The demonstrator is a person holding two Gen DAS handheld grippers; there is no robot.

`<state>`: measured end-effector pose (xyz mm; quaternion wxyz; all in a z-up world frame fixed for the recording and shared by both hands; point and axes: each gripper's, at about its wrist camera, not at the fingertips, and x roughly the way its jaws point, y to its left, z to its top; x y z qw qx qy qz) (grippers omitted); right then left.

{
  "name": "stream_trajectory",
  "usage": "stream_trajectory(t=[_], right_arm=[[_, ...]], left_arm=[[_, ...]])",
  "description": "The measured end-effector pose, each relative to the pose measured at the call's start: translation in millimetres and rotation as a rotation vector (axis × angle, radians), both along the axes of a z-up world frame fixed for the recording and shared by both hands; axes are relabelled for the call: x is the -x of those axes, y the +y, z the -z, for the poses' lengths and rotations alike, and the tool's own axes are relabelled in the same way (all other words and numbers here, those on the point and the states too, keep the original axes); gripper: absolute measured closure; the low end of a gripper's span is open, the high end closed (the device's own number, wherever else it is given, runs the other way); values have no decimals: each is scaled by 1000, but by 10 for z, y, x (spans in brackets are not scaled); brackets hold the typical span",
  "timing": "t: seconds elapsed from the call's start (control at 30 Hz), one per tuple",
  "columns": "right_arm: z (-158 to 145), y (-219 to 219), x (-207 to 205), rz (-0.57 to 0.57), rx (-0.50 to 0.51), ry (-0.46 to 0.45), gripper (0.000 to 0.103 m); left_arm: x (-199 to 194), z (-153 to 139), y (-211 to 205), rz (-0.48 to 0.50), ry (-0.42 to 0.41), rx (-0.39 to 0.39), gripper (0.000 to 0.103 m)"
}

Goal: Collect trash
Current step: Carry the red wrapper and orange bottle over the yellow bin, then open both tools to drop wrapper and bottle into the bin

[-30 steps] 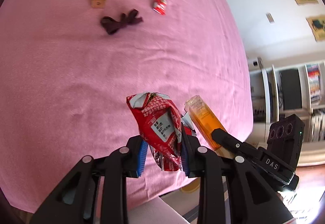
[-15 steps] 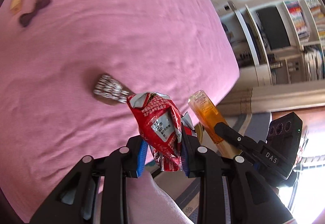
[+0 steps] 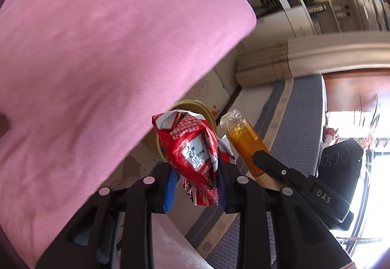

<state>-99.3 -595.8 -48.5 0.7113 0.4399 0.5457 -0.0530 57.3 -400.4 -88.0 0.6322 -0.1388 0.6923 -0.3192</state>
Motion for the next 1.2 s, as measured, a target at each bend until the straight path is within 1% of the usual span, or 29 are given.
stream_trajectory(t=[0.13, 0.27, 0.43, 0.53, 0.67, 0.8, 0.97, 1.1, 1.13, 1.17, 1.2], right_arm=[[167, -506, 316, 95, -1, 33, 72], [344, -845, 553, 169, -3, 66, 72], [597, -1211, 784, 232, -8, 109, 72], [777, -1362, 852, 257, -24, 130, 72], [1045, -1483, 875, 254, -25, 165, 72], [1230, -1578, 858, 245, -32, 177, 72], [1379, -1654, 832, 231, -21, 190, 72], [1467, -1692, 850, 241, -44, 194, 72], [1470, -1695, 854, 244, -48, 198, 70], [1484, -1705, 869, 252, -55, 206, 70], [1495, -1719, 891, 263, -63, 207, 67]], left_arm=[[135, 162, -666, 101, 26, -5, 75], [254, 320, -1241, 174, 49, -21, 75], [345, 530, -1796, 262, 55, -66, 75], [415, 748, -2050, 296, 68, -91, 75], [475, 1036, -2281, 311, 97, -121, 75], [495, 1285, -2408, 326, 117, -151, 74], [499, 1458, -2490, 346, 129, -164, 74], [493, 1558, -2559, 361, 130, -178, 74], [494, 1583, -2568, 364, 138, -179, 66], [495, 1608, -2569, 365, 146, -182, 56], [494, 1627, -2562, 363, 151, -191, 31]])
